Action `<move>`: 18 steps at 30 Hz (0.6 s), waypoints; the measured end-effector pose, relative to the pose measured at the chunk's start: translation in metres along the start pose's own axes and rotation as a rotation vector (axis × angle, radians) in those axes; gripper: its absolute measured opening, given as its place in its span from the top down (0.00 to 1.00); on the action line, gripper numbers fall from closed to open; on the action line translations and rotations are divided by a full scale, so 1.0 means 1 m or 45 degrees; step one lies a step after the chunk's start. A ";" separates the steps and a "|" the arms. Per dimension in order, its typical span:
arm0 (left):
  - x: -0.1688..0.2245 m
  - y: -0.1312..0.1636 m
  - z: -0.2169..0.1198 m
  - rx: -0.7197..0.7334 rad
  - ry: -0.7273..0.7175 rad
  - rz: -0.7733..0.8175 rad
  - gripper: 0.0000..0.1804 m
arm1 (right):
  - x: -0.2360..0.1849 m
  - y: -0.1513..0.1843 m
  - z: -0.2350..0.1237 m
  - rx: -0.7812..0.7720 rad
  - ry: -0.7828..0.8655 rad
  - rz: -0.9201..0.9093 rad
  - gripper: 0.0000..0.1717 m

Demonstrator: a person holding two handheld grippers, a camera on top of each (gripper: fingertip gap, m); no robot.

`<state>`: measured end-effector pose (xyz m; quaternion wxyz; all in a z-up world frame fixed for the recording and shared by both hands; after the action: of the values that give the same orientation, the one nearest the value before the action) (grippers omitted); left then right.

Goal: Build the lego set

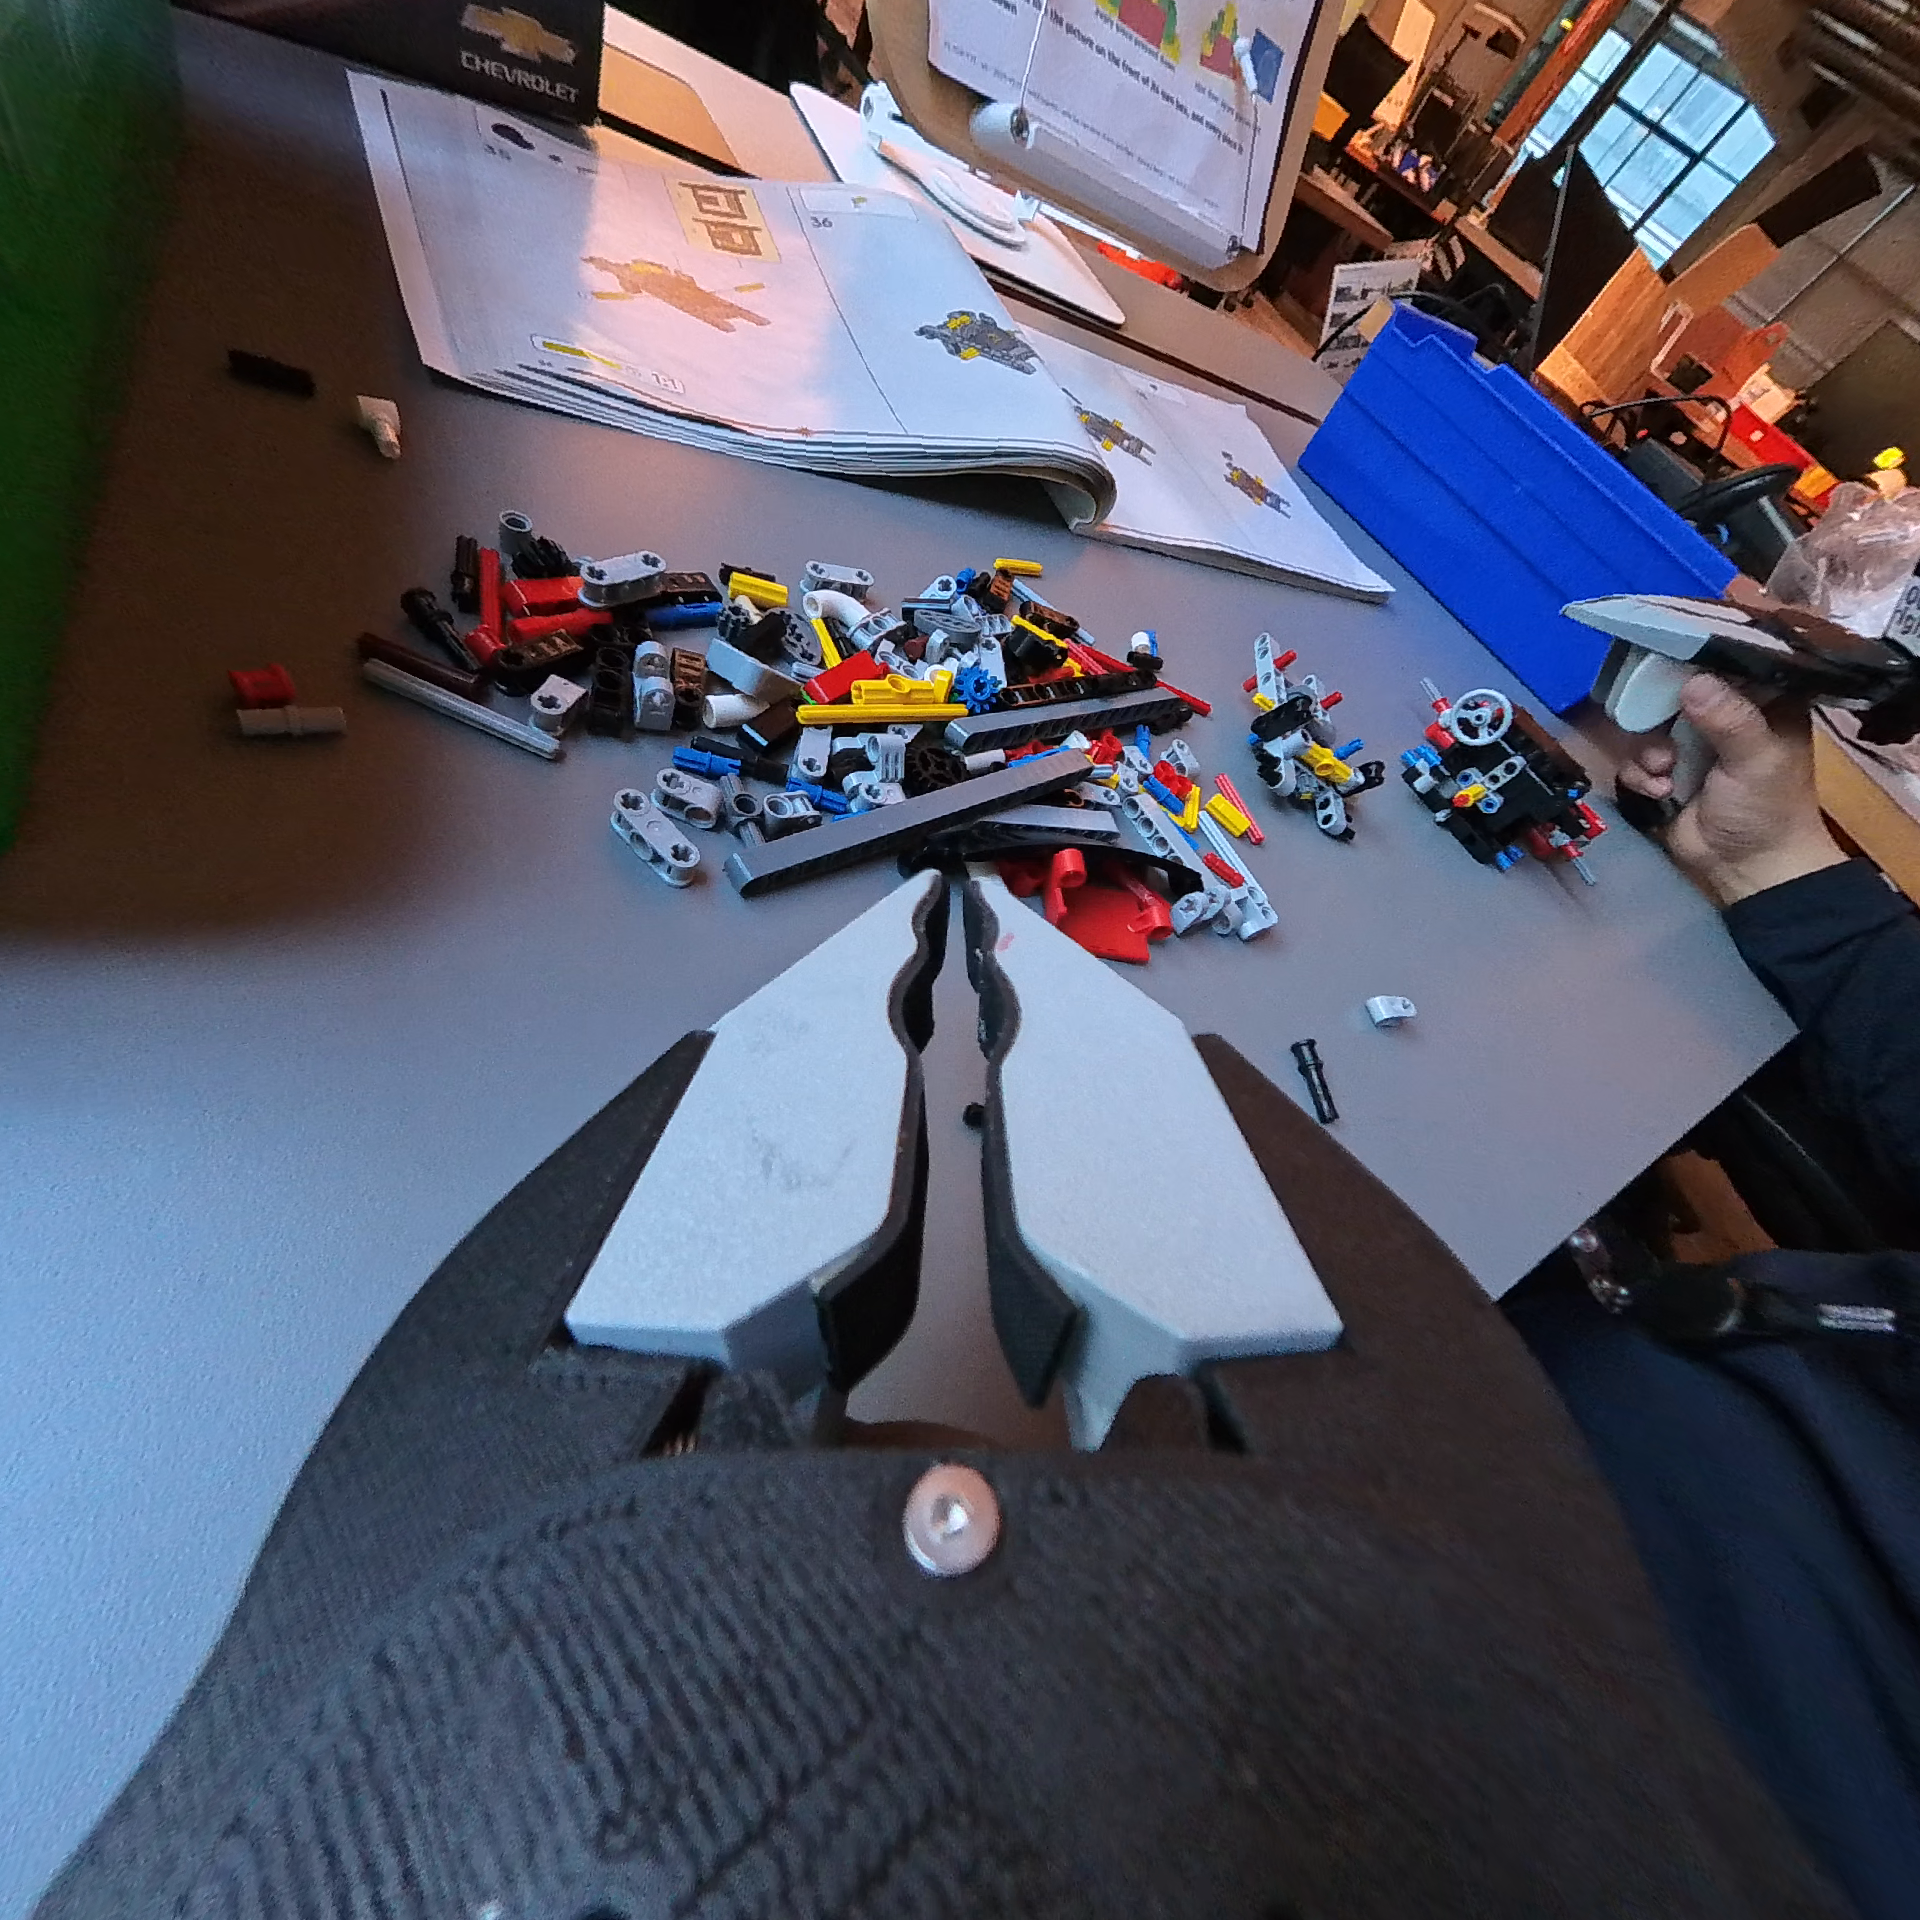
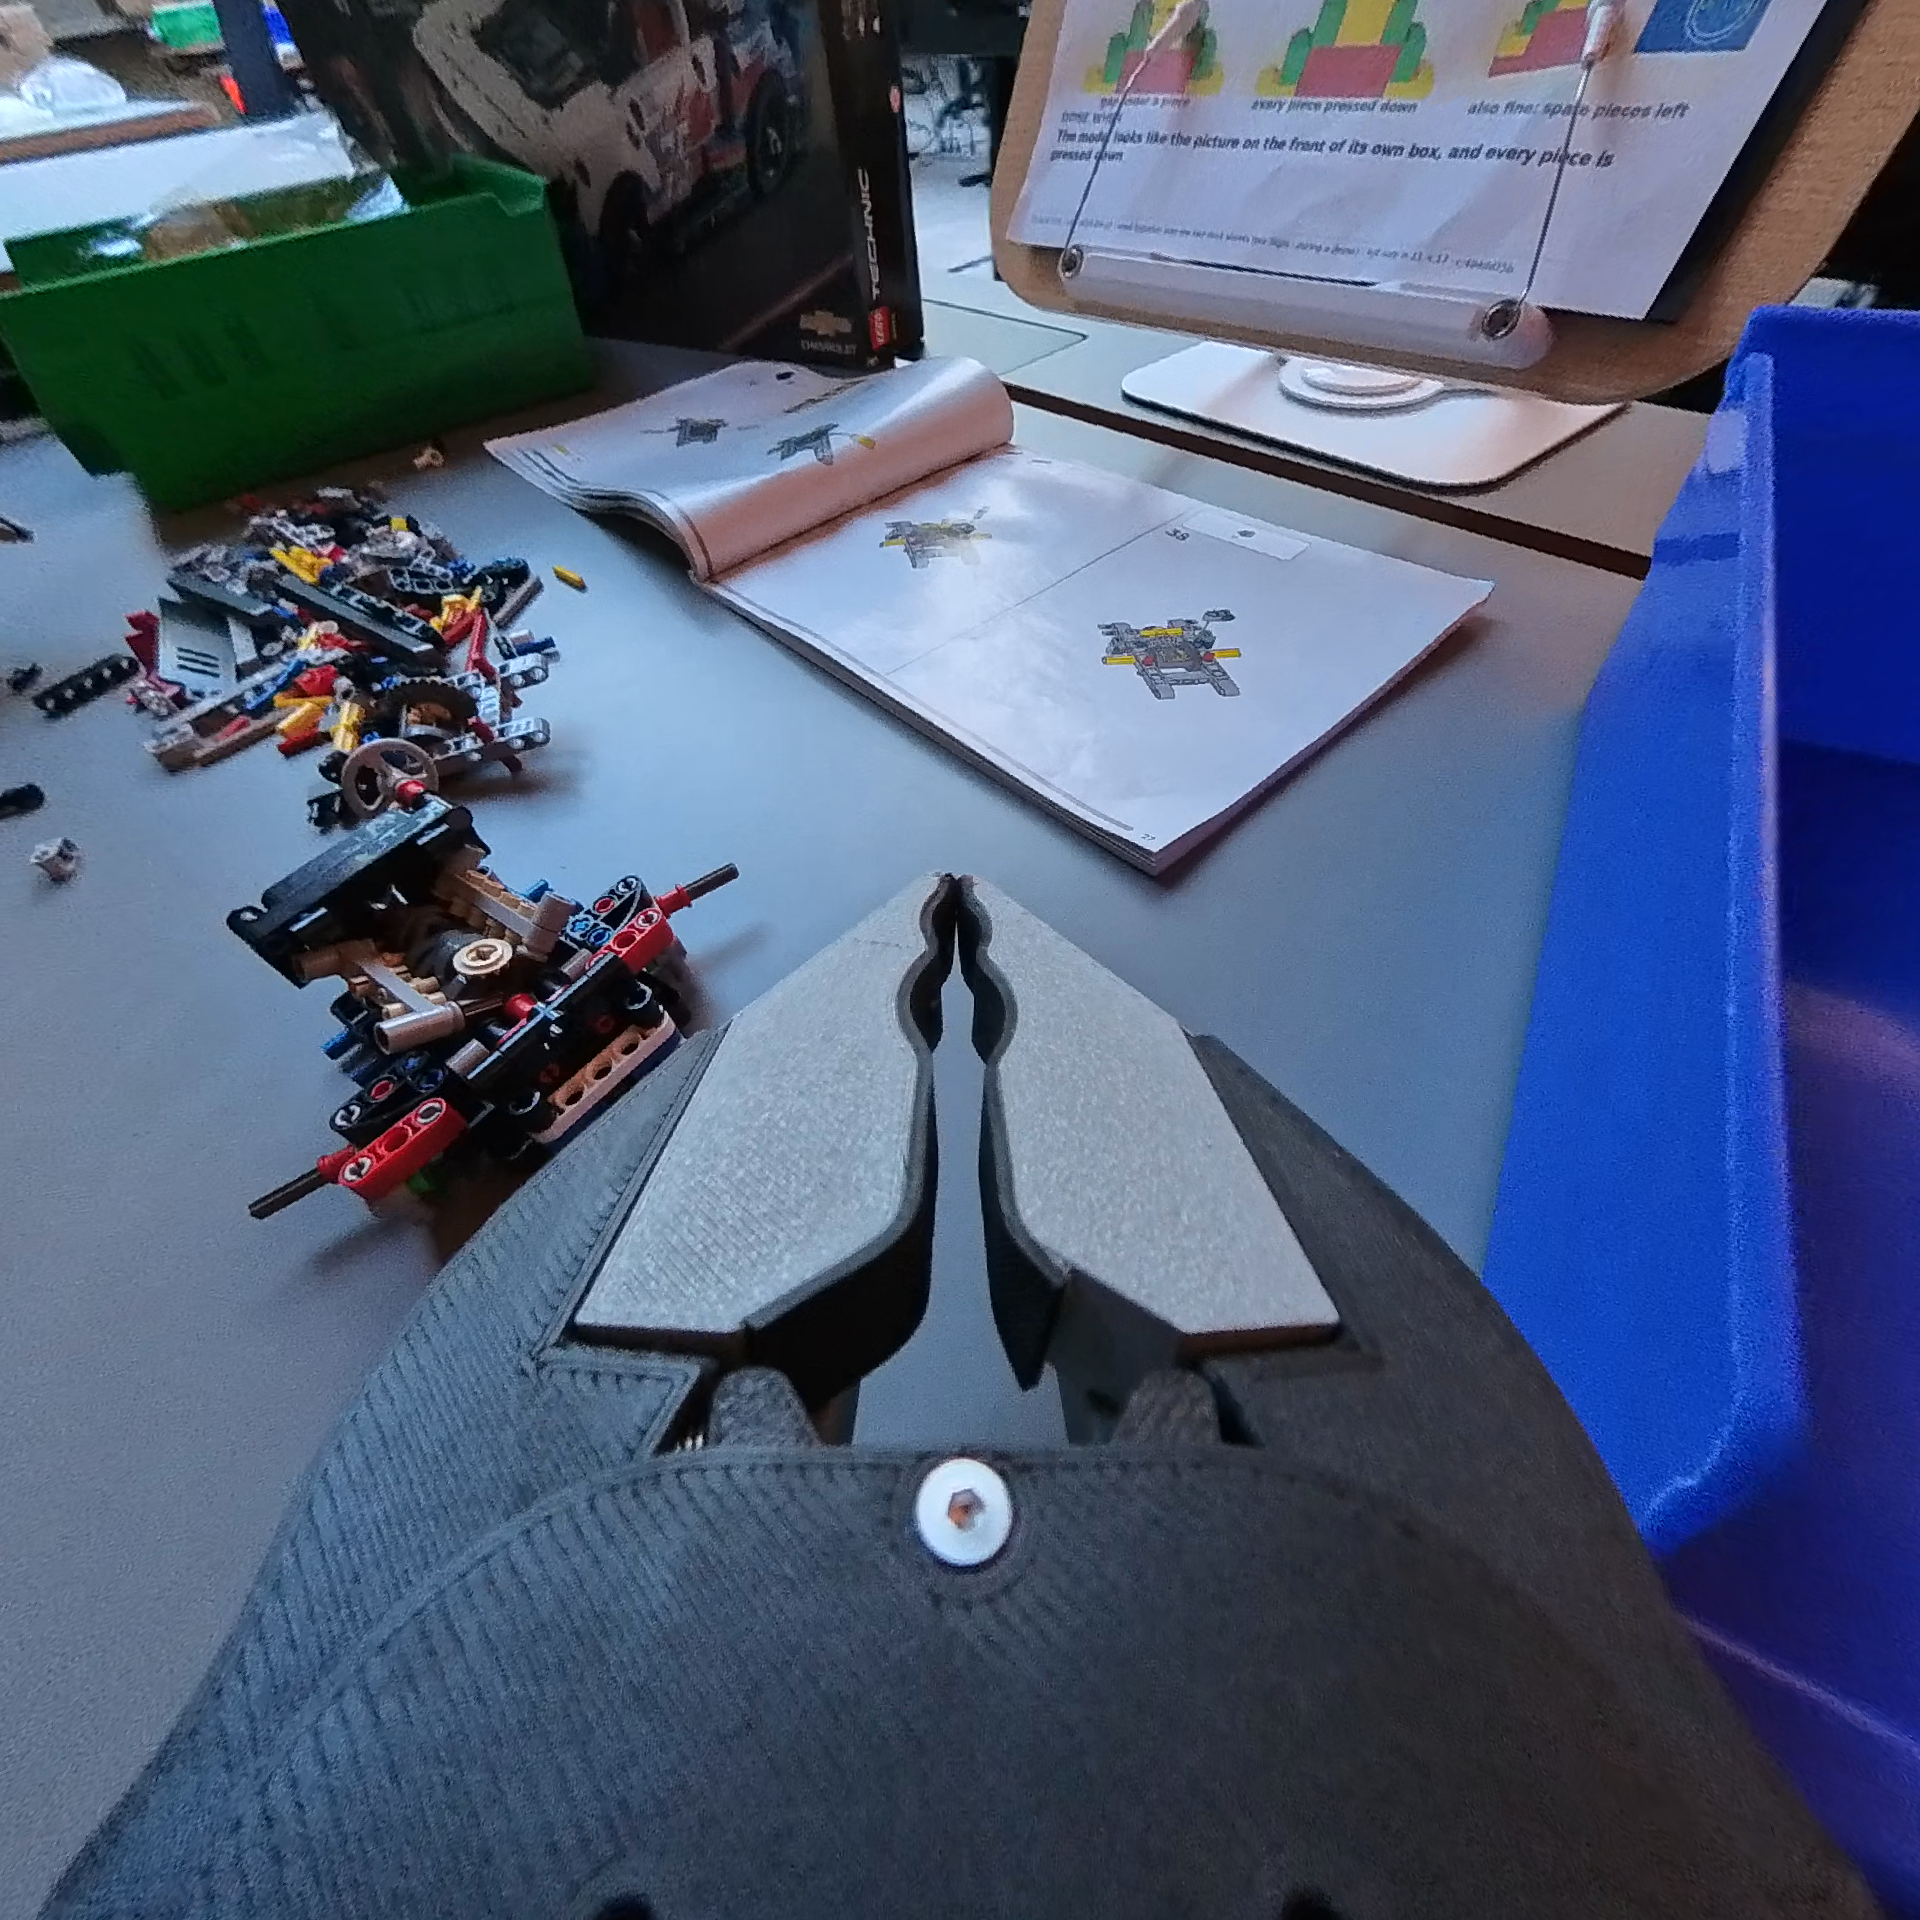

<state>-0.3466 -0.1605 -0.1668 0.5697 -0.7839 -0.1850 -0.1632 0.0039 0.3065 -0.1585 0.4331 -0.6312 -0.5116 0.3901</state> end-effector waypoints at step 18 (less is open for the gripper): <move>-0.007 -0.002 0.001 -0.008 0.054 -0.097 1.00 | -0.004 -0.004 0.004 0.054 -0.003 -0.028 1.00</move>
<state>-0.3538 -0.1600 -0.1687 0.5643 -0.7746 -0.2020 -0.2017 -0.0016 0.3040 -0.1559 0.4500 -0.6157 -0.5107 0.3969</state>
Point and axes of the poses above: each gripper's, where its closed fingertips meet, z out along the fingers, y out of its underside, x = y × z across the jaws, the point moved 9 cm from there along -z, back along the fingers, and after that the axes turned 7 degrees about y, right-handed, at the moved point
